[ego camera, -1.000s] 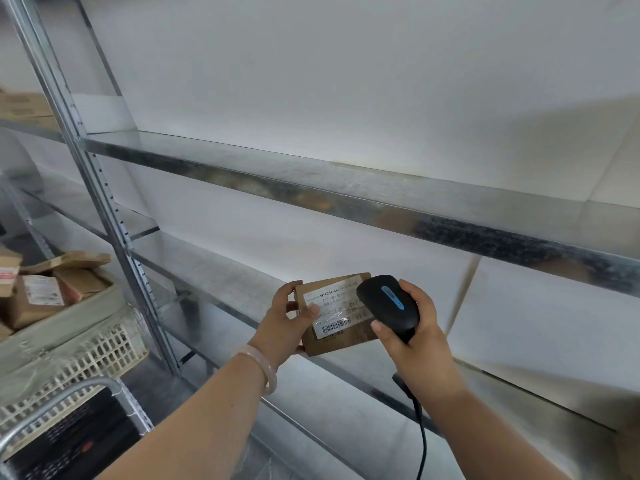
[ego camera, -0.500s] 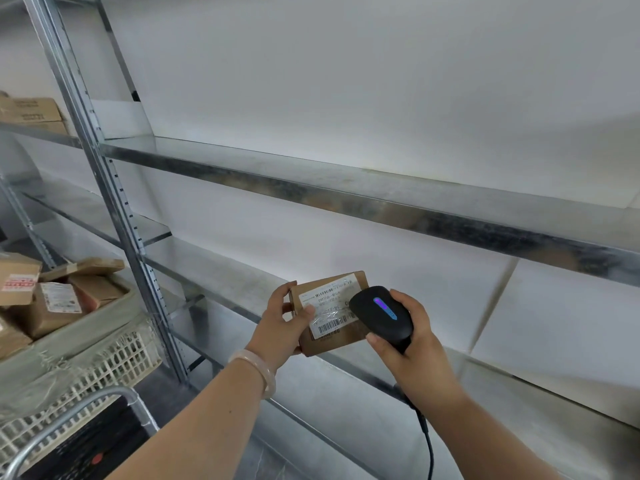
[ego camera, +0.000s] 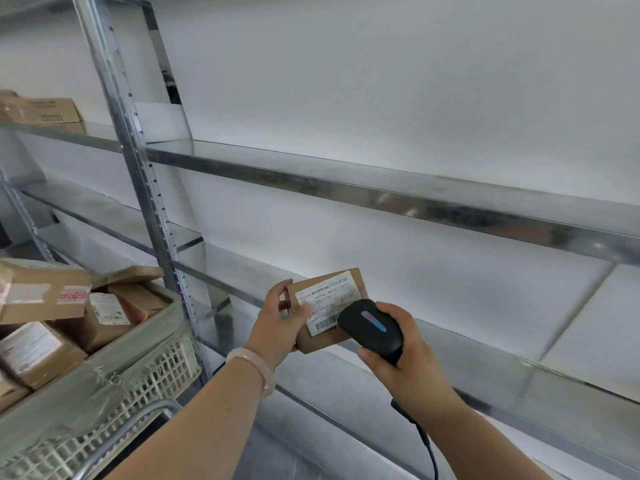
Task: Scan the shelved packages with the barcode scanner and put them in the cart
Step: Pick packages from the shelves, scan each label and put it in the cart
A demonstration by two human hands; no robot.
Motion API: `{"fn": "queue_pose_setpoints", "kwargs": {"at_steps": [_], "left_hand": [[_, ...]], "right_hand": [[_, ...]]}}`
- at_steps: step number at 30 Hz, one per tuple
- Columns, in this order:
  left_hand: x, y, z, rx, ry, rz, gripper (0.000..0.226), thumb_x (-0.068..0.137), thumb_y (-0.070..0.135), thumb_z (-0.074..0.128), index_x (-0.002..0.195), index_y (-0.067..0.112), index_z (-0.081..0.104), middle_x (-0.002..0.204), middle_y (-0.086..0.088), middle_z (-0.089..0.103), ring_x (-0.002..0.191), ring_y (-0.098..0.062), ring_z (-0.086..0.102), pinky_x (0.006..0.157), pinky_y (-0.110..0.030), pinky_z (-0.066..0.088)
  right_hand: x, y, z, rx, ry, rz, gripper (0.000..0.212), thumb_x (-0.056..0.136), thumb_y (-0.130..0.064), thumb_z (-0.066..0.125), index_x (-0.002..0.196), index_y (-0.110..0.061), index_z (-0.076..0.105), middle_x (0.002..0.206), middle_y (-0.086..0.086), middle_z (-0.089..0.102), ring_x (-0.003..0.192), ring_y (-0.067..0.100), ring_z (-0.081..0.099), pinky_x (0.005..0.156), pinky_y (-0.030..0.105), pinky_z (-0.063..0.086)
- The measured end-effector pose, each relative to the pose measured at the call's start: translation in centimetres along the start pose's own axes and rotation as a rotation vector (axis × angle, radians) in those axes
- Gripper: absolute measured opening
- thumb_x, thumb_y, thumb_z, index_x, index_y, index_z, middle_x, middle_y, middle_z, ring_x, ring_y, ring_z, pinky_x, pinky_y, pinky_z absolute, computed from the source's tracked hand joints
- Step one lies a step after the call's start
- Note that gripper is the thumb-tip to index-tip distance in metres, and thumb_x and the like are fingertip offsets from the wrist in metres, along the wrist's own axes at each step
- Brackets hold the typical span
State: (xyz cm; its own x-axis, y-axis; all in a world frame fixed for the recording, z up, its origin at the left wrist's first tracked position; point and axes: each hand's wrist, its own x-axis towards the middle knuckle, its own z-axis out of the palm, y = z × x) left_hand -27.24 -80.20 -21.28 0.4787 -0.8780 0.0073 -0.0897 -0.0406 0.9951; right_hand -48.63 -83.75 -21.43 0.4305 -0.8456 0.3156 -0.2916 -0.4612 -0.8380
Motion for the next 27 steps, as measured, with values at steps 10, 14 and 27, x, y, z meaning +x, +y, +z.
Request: {"fn": "queue_pose_setpoints", "kwargs": {"at_steps": [10, 14, 27], "left_hand": [[1.7, -1.9, -10.5, -0.010, 0.190, -0.060, 0.051, 0.095, 0.026, 0.064, 0.136, 0.040, 0.038, 0.128, 0.004, 0.054, 0.107, -0.021, 0.062, 0.080, -0.041, 0.061], [2.2, -2.8, -13.3, -0.035, 0.277, -0.068, 0.047, 0.093, 0.026, 0.066, 0.129, 0.043, 0.041, 0.125, 0.003, 0.061, 0.109, -0.023, 0.064, 0.087, -0.048, 0.059], [3.0, -3.3, -19.9, -0.112, 0.485, -0.098, 0.047, 0.093, 0.025, 0.066, 0.130, 0.043, 0.042, 0.124, 0.005, 0.060, 0.108, -0.022, 0.065, 0.086, -0.048, 0.059]], "right_hand": [[1.7, -4.3, 8.7, 0.004, -0.133, -0.053, 0.059, 0.081, -0.022, 0.077, 0.118, -0.051, 0.041, 0.106, -0.040, 0.054, 0.099, -0.006, 0.058, 0.076, 0.006, 0.046], [3.1, -5.3, 11.3, 0.020, -0.194, -0.072, 0.059, 0.080, -0.023, 0.078, 0.120, -0.049, 0.043, 0.102, -0.034, 0.060, 0.097, -0.005, 0.059, 0.075, 0.007, 0.046], [9.0, -5.7, 17.8, 0.043, -0.403, -0.227, 0.062, 0.080, -0.034, 0.077, 0.112, -0.065, 0.033, 0.108, -0.033, 0.055, 0.097, -0.005, 0.061, 0.080, 0.019, 0.055]]}}
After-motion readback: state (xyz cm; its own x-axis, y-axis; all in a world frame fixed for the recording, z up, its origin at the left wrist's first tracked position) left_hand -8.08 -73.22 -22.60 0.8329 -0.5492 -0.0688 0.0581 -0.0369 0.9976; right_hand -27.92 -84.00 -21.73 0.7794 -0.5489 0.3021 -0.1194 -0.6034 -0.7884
